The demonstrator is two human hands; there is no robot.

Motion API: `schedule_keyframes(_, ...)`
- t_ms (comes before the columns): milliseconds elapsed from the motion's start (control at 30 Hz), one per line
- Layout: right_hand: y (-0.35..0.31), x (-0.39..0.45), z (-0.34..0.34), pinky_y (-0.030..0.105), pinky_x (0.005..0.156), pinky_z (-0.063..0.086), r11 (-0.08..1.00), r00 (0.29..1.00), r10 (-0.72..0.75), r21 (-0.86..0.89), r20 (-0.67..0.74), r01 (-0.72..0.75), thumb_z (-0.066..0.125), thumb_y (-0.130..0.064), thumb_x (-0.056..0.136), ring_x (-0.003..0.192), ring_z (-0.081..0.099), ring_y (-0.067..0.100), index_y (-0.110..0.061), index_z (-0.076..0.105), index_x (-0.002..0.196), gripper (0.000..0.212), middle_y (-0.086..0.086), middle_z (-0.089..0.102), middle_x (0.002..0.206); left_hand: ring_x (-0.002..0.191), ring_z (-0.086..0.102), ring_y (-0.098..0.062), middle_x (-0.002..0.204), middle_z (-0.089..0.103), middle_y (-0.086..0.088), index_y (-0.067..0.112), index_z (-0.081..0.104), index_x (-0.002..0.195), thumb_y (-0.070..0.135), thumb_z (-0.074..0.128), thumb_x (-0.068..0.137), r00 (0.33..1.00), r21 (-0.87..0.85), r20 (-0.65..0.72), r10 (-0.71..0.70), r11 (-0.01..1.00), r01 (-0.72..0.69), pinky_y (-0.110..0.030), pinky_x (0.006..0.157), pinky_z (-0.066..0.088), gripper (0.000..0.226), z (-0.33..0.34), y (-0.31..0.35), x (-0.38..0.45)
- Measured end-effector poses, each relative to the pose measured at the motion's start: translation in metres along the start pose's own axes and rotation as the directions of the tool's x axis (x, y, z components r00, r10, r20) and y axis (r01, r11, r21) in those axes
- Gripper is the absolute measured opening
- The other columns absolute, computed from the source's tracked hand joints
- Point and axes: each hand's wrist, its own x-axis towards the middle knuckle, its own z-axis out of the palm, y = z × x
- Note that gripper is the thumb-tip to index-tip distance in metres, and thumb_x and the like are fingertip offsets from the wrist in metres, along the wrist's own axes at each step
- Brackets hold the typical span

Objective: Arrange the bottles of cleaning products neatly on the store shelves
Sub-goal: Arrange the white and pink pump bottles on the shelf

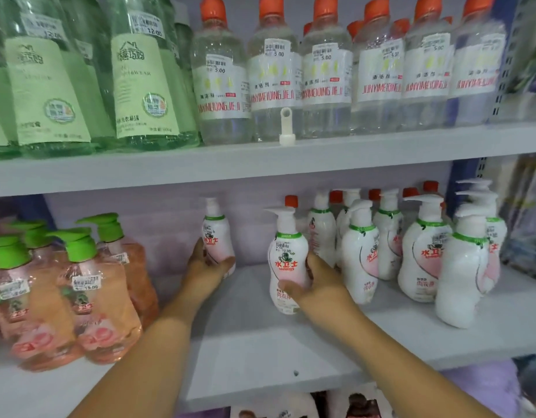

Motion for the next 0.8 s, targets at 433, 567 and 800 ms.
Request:
schedule_keyframes(433,0.003,-0.010,-0.023,0.029,0.103,0.052,0.998,0.954,0.014,0.049,0.300,-0.030,0.076,-0.040,0.078,0.112,0.065,0.000,-0.049,0.058,0.114,0.040,-0.020,0.069,0.124,0.058,0.070,-0.027,0.064,0.074,-0.010,0.004,0.067,0.086,-0.007,0.087,0.069,0.998,0.019,0.004,0.067,0.998,-0.067,-0.022,0.048,0.056,0.029,-0.005,0.039,-0.100)
schedule_keyframes(567,0.000,-0.028,-0.020,0.012,0.095,0.048,0.993,0.926,-0.068,0.113,0.371,0.028,0.073,-0.028,0.086,0.111,0.063,-0.007,-0.041,0.058,0.129,0.047,-0.021,0.067,0.126,0.075,0.056,-0.025,0.084,0.066,-0.006,0.006,0.054,0.123,-0.007,0.089,0.065,0.986,0.081,-0.158,0.044,0.996,-0.031,-0.016,0.068,0.046,0.068,-0.011,0.049,-0.145)
schedule_keyframes(800,-0.028,-0.041,0.016,0.020,0.100,0.048,0.972,0.893,-0.168,0.223,0.418,0.078,0.071,-0.029,0.087,0.113,0.063,-0.004,-0.042,0.057,0.131,0.048,-0.021,0.066,0.129,0.090,0.055,-0.027,0.110,0.067,-0.021,0.000,0.055,0.127,-0.002,0.089,0.066,0.960,0.205,-0.280,0.034,0.978,0.025,-0.044,0.084,0.043,0.070,-0.027,0.026,-0.142)
